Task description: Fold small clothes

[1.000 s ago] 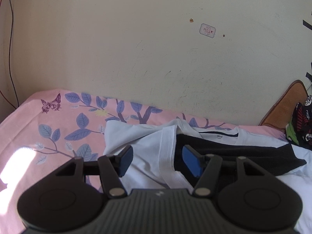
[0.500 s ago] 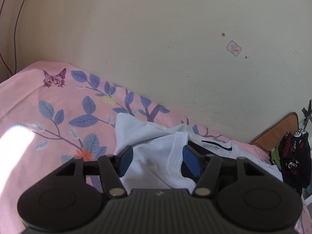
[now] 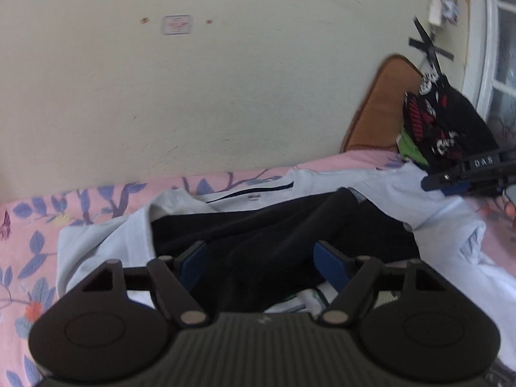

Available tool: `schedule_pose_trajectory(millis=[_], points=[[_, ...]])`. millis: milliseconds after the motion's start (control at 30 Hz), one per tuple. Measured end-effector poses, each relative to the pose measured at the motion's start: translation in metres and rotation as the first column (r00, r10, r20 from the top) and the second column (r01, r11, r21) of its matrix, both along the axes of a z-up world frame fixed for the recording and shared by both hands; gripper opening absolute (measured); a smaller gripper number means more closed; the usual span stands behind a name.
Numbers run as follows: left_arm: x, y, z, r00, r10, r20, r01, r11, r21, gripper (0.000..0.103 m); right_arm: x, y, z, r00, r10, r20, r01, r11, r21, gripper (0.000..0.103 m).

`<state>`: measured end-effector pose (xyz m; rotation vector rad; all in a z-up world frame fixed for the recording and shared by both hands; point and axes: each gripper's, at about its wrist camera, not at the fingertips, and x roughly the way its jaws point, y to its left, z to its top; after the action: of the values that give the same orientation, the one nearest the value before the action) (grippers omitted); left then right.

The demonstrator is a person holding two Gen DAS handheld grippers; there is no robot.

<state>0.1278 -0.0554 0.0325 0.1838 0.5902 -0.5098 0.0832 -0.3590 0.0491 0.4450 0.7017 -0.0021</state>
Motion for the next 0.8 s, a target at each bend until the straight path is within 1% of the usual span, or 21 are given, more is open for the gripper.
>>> schedule_pose_trajectory(millis=[33, 67, 100, 133, 200, 233, 267, 300, 333, 367, 400, 433, 500, 567, 633, 700, 733, 767, 800], points=[[0.002, -0.014, -0.003, 1.000, 0.003, 0.010, -0.004, 0.999, 0.053, 0.067, 0.004, 0.001, -0.002, 1.000, 0.016, -0.013, -0.016, 1.000, -0.005, 0.015], [0.005, -0.024, -0.007, 1.000, 0.014, 0.007, -0.015, 0.995, 0.097, 0.034, 0.008, 0.007, -0.006, 0.999, 0.027, -0.030, -0.028, 0.999, -0.033, 0.012], [0.009, -0.031, -0.010, 1.000, 0.024, -0.011, -0.023, 0.991, 0.134, 0.015, 0.010, 0.017, -0.006, 0.999, 0.026, -0.022, -0.028, 0.996, -0.084, 0.012], [0.014, -0.033, -0.012, 0.999, 0.047, -0.020, -0.044, 0.988, 0.146, 0.008, 0.008, 0.025, -0.002, 0.999, 0.032, 0.011, -0.030, 0.989, -0.148, 0.011], [0.015, -0.023, -0.007, 0.996, 0.093, 0.002, -0.092, 0.988, 0.123, 0.007, 0.001, 0.044, 0.007, 0.993, 0.043, 0.107, -0.010, 0.957, -0.289, 0.011], [0.012, -0.015, -0.003, 0.993, 0.119, 0.020, -0.121, 0.986, 0.113, 0.007, -0.004, 0.050, 0.011, 0.987, 0.057, 0.152, -0.005, 0.947, -0.320, 0.011], [0.009, -0.004, 0.002, 0.988, 0.152, 0.037, -0.155, 0.983, 0.102, 0.007, -0.007, 0.053, 0.012, 0.981, 0.072, 0.183, -0.010, 0.947, -0.321, 0.011], [0.006, 0.009, 0.005, 0.981, 0.188, 0.041, -0.191, 0.978, 0.081, 0.007, -0.009, 0.054, 0.012, 0.977, 0.090, 0.194, -0.024, 0.949, -0.315, 0.012], [0.006, 0.021, 0.006, 0.975, 0.220, 0.024, -0.221, 0.973, 0.066, 0.007, -0.007, 0.056, 0.008, 0.979, 0.108, 0.175, -0.046, 0.945, -0.323, 0.018], [0.007, 0.028, 0.003, 0.971, 0.238, -0.005, -0.237, 0.969, 0.065, 0.008, -0.002, 0.057, 0.002, 0.983, 0.129, 0.132, -0.078, 0.939, -0.336, 0.024], [0.008, 0.033, -0.002, 0.970, 0.242, -0.034, -0.240, 0.968, 0.071, 0.009, 0.003, 0.057, -0.006, 0.985, 0.147, 0.085, -0.110, 0.934, -0.341, 0.041], [0.007, 0.036, -0.008, 0.967, 0.248, -0.056, -0.243, 0.966, 0.082, 0.014, 0.003, 0.056, -0.011, 0.988, 0.139, 0.069, -0.107, 0.933, -0.342, 0.050], [0.000, 0.039, -0.014, 0.966, 0.252, -0.057, -0.247, 0.964, 0.095, 0.023, -0.006, 0.052, -0.008, 0.990, 0.095, 0.104, -0.059, 0.951, -0.303, 0.050], [-0.013, 0.042, -0.012, 0.969, 0.246, -0.026, -0.243, 0.966, 0.086, 0.049, -0.023, 0.046, 0.004, 0.985, 0.056, 0.162, -0.011, 0.964, -0.264, 0.050], [-0.023, 0.045, -0.003, 0.967, 0.255, 0.002, -0.255, 0.966, 0.040, 0.050, -0.044, 0.050, 0.017, 0.978, 0.077, 0.195, -0.019, 0.959, -0.282, 0.049], [-0.024, 0.044, 0.006, 0.969, 0.248, 0.004, -0.248, 0.969, -0.008, 0.050, -0.063, 0.060, 0.026, 0.968, 0.141, 0.209, -0.073, 0.950, -0.304, 0.049], [-0.024, 0.041, 0.010, 0.971, 0.239, 0.006, -0.239, 0.971, -0.018, 0.050, -0.068, 0.067, 0.028, 0.963, 0.180, 0.200, -0.112, 0.944, -0.312, 0.046], [-0.024, 0.036, 0.011, 0.972, 0.233, 0.008, -0.233, 0.972, -0.009, 0.048, -0.072, 0.073, 0.025, 0.960, 0.217, 0.175, -0.154, 0.936, -0.316, 0.044], [-0.023, 0.030, 0.009, 0.974, 0.229, 0.007, -0.229, 0.973, 0.017, 0.048, -0.073, 0.078, 0.020, 0.961, 0.242, 0.130, -0.189, 0.926, -0.327, 0.034]])
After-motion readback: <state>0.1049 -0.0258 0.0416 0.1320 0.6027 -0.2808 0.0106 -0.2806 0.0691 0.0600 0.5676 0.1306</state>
